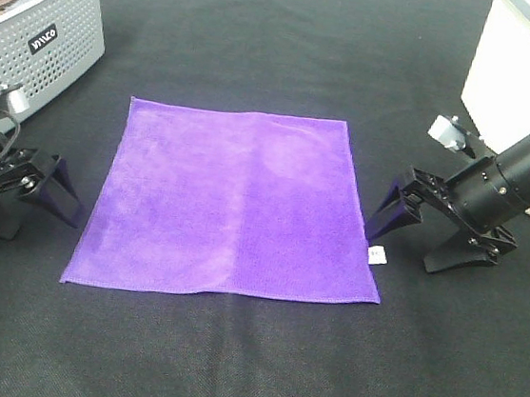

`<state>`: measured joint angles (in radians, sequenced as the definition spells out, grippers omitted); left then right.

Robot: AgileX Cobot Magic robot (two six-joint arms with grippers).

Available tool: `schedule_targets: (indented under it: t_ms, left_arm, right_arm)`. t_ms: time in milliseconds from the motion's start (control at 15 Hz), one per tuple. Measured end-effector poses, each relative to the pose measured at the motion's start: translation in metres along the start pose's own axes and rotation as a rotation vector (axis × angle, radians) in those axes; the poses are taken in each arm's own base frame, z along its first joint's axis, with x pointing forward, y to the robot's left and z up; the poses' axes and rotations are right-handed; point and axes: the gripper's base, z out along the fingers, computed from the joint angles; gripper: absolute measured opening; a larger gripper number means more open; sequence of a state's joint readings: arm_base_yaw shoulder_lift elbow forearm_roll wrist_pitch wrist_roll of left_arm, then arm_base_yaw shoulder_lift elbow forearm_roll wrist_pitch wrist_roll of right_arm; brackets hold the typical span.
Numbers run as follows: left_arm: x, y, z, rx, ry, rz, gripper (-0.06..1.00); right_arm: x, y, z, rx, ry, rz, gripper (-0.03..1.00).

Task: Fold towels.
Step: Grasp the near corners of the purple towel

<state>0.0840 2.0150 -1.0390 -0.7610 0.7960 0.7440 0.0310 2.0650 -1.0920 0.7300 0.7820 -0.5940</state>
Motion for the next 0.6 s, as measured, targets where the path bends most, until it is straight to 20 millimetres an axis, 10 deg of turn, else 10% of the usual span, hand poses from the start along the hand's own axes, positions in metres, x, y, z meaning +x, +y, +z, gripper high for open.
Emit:
schedule_targets:
  t_ms: [600]
  left_arm:
    - [0.002,-0.025,0.016,0.039,0.063,0.005,0.91]
  right_arm:
    - [0.002,0.033,0.026,-0.052,0.031,-0.017,0.87]
